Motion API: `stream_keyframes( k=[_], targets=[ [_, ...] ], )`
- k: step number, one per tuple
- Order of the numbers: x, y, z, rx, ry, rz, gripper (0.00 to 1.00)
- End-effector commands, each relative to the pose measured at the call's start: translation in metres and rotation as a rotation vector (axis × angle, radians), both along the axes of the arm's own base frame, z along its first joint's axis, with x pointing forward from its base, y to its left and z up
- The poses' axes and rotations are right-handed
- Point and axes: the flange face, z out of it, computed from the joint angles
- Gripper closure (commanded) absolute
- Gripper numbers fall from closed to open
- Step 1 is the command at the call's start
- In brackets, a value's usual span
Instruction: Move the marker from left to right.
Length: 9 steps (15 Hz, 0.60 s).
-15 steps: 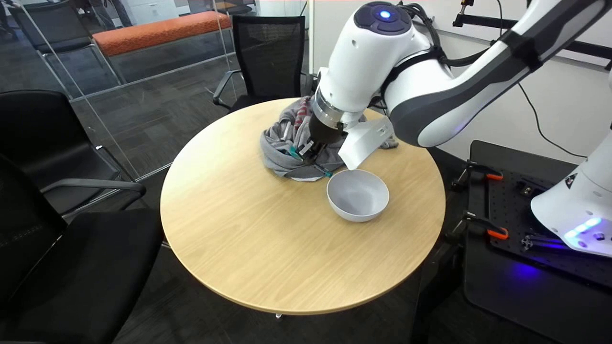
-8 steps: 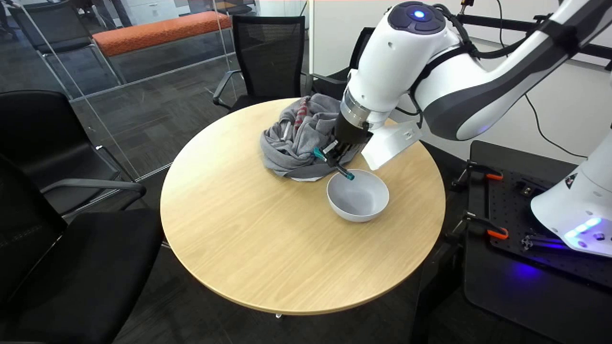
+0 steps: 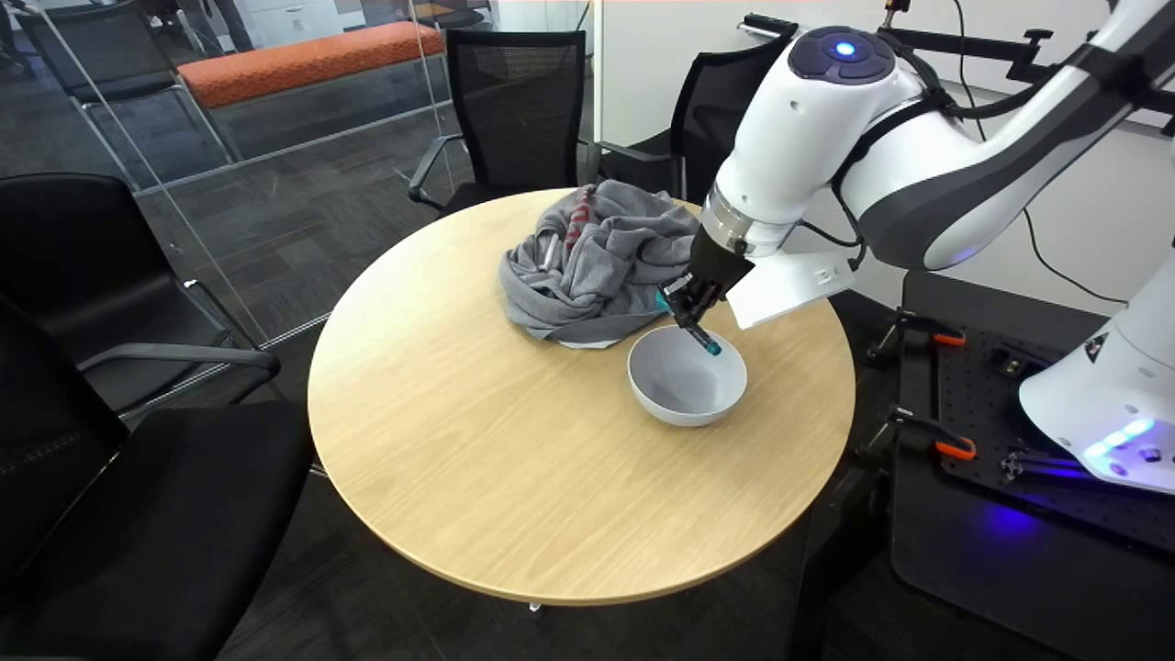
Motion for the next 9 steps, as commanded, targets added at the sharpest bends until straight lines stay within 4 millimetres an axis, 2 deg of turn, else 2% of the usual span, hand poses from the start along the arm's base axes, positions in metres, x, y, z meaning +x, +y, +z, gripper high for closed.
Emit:
stream_keyframes(
  k=[1,5,6,9],
  targets=[
    [-0.003,-0.003,-0.001,-0.006,-0.006,-0.016,0.82],
    [-0.006,-0.002,0.003,-0.005,-0.025,-0.039,0.82],
    [-0.006,-0.002,0.003,-0.004,-0.025,-0.038,0.95],
    [-0.005,-0.015,-0.004,-0.016,-0.012,-0.058,0.95]
  ],
)
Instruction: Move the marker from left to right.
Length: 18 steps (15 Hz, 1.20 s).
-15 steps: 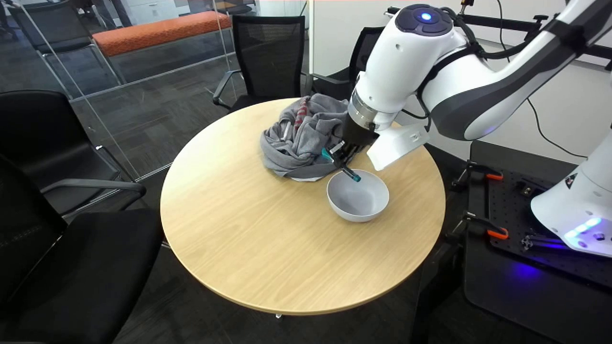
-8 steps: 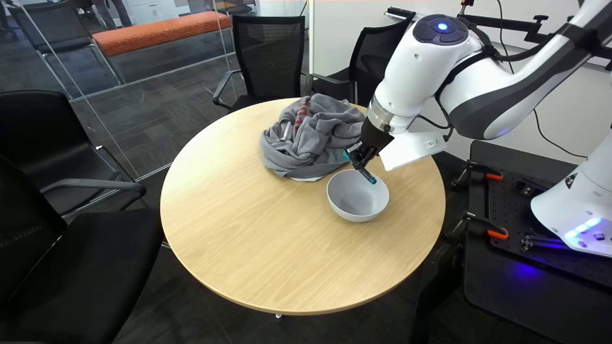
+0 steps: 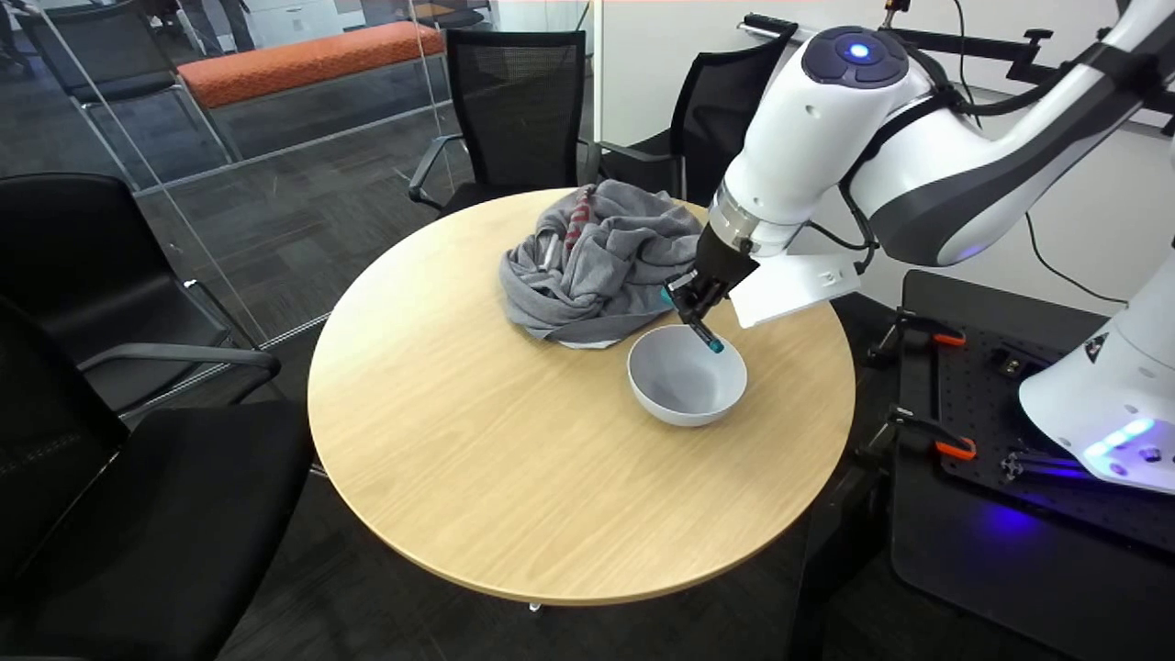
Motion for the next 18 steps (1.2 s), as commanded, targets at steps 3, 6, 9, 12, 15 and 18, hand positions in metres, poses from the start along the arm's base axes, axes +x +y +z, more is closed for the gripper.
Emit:
stream_keyframes(
  k=[3,6,9,12,15,18],
  targets=[
    [-0.008,-0.031,-0.017,-0.009,0.021,-0.06,0.95],
    [-0.022,-0.052,-0.028,0.002,0.041,-0.103,0.95],
    [-0.037,-0.072,-0.036,0.025,0.042,-0.112,0.95],
    [-0.047,-0.091,-0.042,0.036,0.032,-0.123,0.95],
    [-0.054,-0.11,-0.047,0.037,0.027,-0.14,0.95],
    [-0.057,-0.125,-0.052,0.033,0.027,-0.151,0.95]
  ],
)
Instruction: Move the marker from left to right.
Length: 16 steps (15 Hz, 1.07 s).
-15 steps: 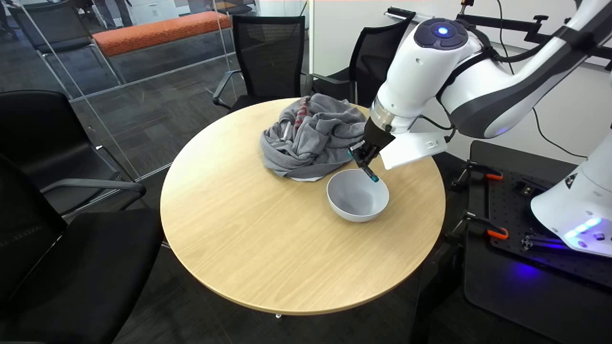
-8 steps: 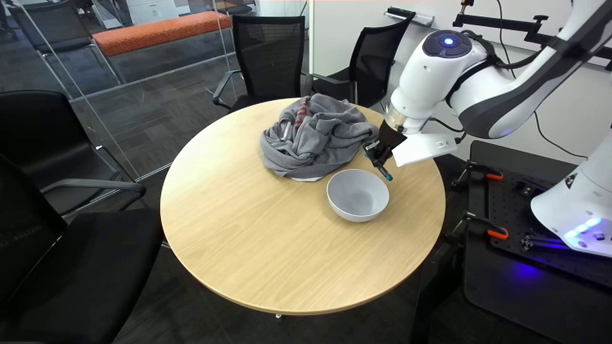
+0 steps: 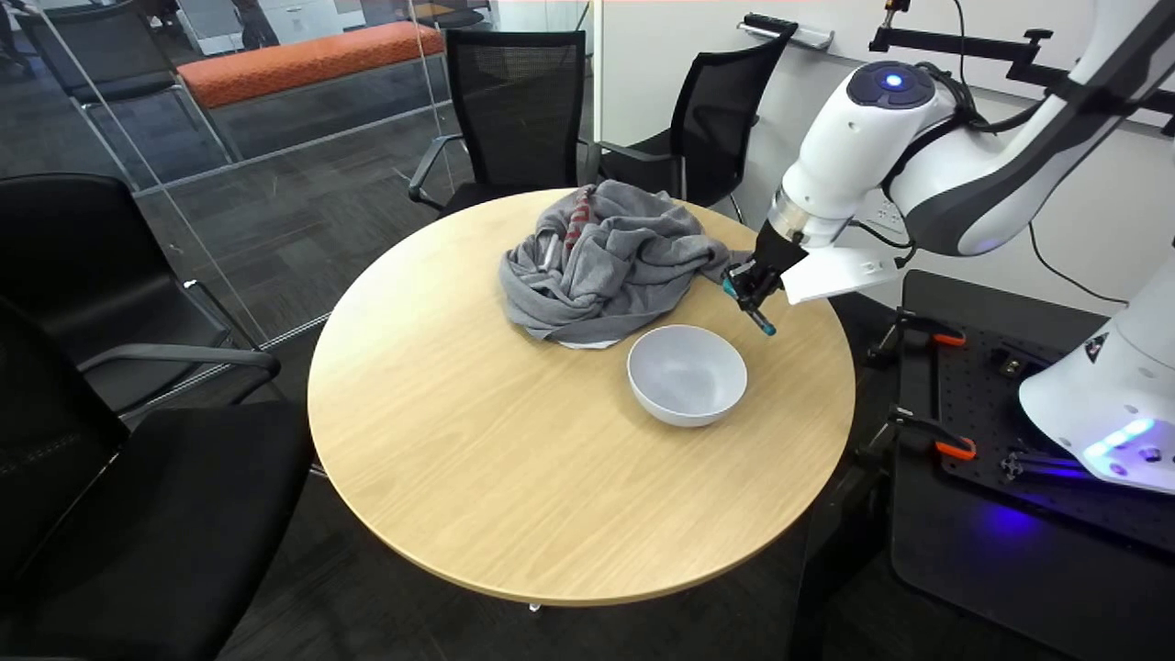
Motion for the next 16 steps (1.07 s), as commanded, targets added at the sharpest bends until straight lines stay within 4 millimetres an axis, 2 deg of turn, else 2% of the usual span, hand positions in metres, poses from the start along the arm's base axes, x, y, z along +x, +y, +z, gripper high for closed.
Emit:
stream_keyframes(
  k=[1,7,16],
  targets=[
    [-0.007,-0.013,-0.006,0.017,-0.019,-0.024,0.95],
    [-0.005,-0.022,-0.028,-0.006,-0.03,-0.042,0.95],
    [-0.015,-0.039,-0.068,0.019,-0.037,-0.082,0.95]
  ],
)
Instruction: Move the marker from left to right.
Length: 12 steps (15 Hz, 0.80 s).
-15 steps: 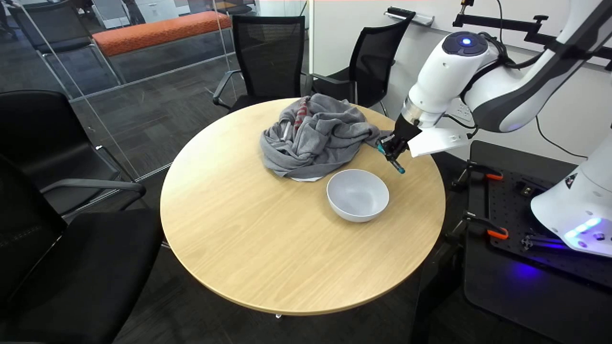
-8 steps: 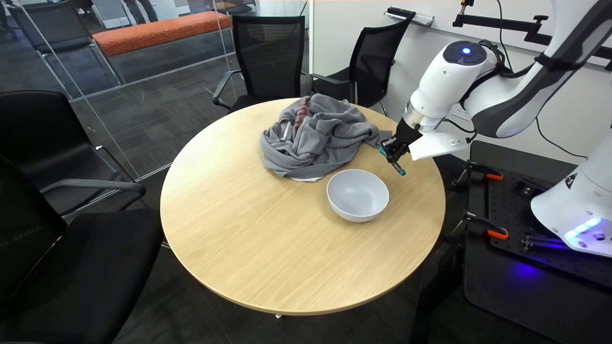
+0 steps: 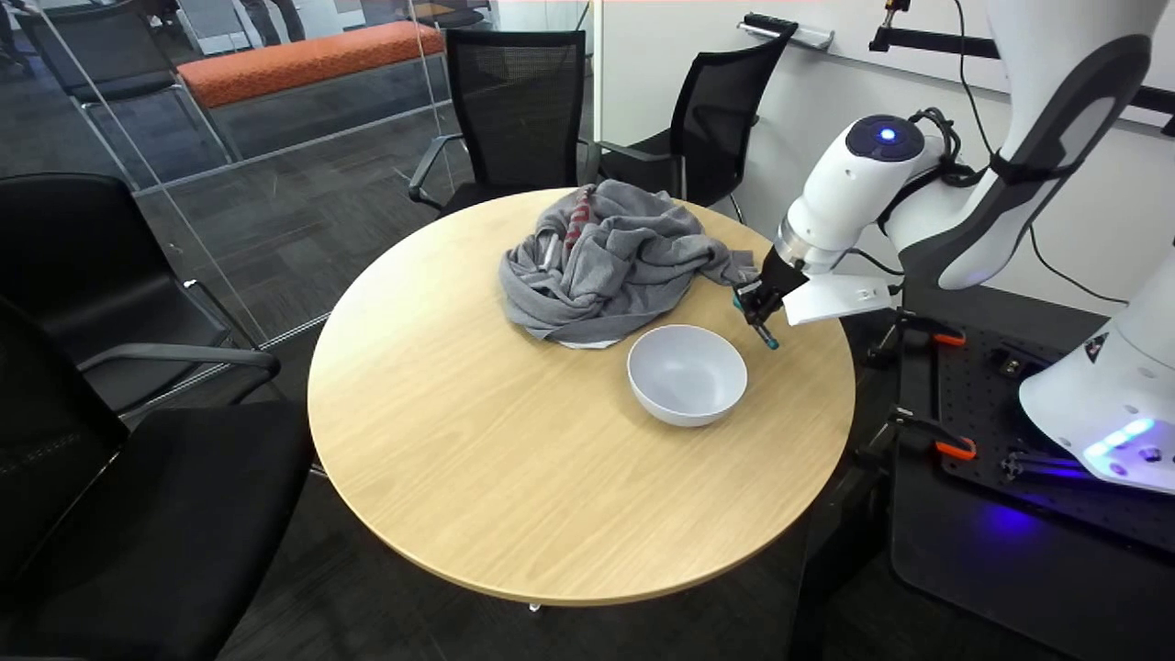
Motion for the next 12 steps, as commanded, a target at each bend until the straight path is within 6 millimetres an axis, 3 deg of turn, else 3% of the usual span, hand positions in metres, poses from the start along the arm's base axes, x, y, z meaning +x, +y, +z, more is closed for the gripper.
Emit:
stream_keyframes(
  k=[1,6,12],
  targets=[
    [-0.001,-0.009,-0.016,0.034,-0.023,-0.044,0.95],
    [-0.001,-0.019,-0.032,0.061,-0.024,-0.074,0.95],
    [0.007,-0.025,-0.037,0.063,-0.035,-0.083,0.93]
  ],
)
